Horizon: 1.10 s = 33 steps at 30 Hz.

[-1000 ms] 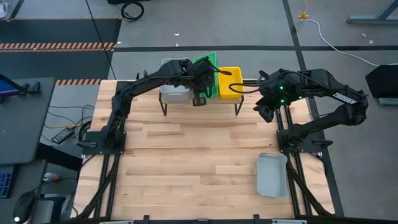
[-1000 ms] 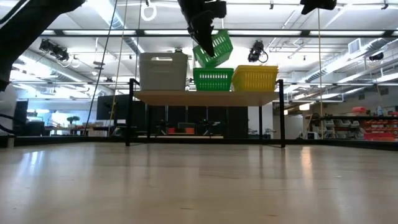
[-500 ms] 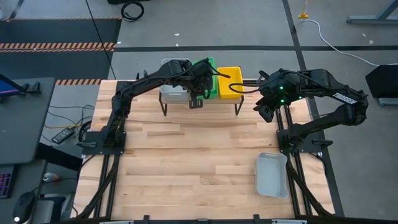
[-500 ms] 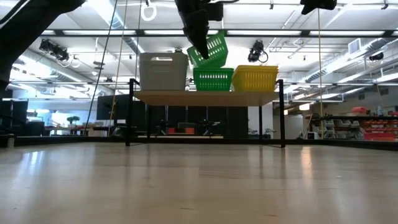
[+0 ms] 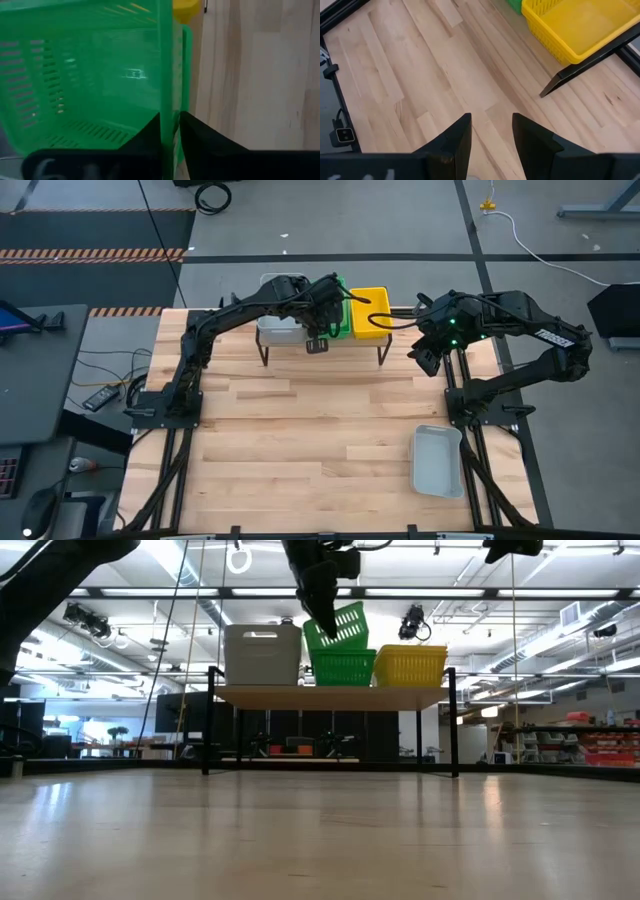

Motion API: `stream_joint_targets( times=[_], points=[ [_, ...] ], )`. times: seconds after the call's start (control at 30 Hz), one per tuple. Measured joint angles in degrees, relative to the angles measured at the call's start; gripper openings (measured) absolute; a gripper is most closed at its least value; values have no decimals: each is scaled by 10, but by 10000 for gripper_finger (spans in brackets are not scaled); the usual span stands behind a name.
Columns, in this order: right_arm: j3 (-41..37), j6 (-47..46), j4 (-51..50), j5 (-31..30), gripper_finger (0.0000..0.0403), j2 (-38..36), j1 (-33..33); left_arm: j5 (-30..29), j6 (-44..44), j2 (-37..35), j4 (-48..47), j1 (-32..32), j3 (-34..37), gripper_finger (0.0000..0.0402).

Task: Stack baskets on shelf by color
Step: Stack the green bin on top of the green bin on the shelf, then stack the gray bin on top of the gray bin on the shelf

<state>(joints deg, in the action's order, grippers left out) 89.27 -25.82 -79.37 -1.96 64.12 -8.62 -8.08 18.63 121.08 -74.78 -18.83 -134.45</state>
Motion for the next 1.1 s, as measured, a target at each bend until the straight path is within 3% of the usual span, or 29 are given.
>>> stream_joint_targets(
  times=[0.43, 0.67, 0.9, 1.1],
  points=[
    [0, -12, -2, 6, 148, 0, 0, -2, -19, 0, 4, 0, 0, 93],
    [0, -49, -25, 68, 148, 0, 4, -2, -33, -2, 7, 1, 0, 94],
    [-15, -93, -60, 76, 148, 0, 56, 4, -91, -21, 40, 15, -5, 93],
    [-93, -110, -78, 112, 148, -2, 128, 35, -136, -62, 105, 42, -5, 85]
  ],
)
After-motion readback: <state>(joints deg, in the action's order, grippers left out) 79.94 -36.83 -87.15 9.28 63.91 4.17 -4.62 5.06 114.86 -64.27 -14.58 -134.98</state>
